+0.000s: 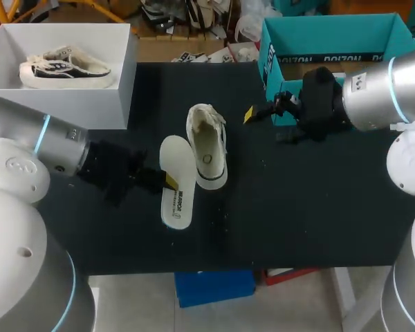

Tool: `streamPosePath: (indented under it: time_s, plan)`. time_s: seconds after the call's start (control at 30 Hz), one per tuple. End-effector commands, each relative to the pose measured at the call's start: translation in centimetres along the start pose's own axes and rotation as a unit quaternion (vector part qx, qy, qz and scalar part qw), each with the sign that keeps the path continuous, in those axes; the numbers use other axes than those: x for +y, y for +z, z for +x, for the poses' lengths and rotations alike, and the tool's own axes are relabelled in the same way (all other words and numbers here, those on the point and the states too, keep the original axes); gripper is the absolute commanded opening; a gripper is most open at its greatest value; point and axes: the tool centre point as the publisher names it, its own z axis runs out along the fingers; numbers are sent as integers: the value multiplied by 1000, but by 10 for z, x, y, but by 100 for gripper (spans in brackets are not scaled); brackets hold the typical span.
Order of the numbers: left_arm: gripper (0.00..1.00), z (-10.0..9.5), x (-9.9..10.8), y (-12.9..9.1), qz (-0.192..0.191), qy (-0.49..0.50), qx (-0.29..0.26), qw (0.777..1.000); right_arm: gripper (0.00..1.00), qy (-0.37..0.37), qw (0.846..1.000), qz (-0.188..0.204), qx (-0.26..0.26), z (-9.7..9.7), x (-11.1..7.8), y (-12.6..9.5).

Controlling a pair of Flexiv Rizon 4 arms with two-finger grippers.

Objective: Take the shoe out of the shoebox, open the shoe tongue, remove and reinsert the insole, then place the shoe into the shoebox

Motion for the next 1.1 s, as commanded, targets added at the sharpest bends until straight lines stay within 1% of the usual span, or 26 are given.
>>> streamPosePath:
  time_s: [0.03,0.2,0.33,0.43,0.47,0.53,0.57,0.6,0.63,0.67,0.7,1.1]
  plan:
    - [0,1,-3,6,6,-12,15,1000,100,0,1000,-7,3,-2,-9,-12]
    - [0,9,-10,12,20,-39,29,999,100,0,1000,-7,3,-2,-9,-12]
    - [0,13,-8,16,29,-64,37,997,100,0,1000,-7,3,-2,-9,-12]
    - [0,12,-6,19,34,-65,30,997,100,0,1000,-7,3,-2,-9,-12]
    - [0,11,-6,20,35,-65,28,997,100,-48,999,-8,-23,0,-9,-11]
    - [0,11,-5,22,39,-66,24,997,100,-133,990,-25,-47,0,-12,-10]
    - [0,11,-5,22,39,-67,24,997,100,-180,981,-36,-60,-1,-16,-10]
    - [0,12,-4,23,42,-68,23,997,100,-235,968,-45,-73,-1,-22,-9]
    - [0,12,-3,23,43,-70,22,996,100,-290,951,-55,-91,-2,-28,-9]
    - [0,13,-3,24,44,-70,22,996,100,-327,934,-70,-128,-5,-34,-8]
    - [0,13,-3,24,44,-70,22,996,100,-337,927,-78,-147,-10,-38,-7]
    - [0,12,0,28,54,-72,22,996,100,-337,927,-78,-147,-10,-38,-7]
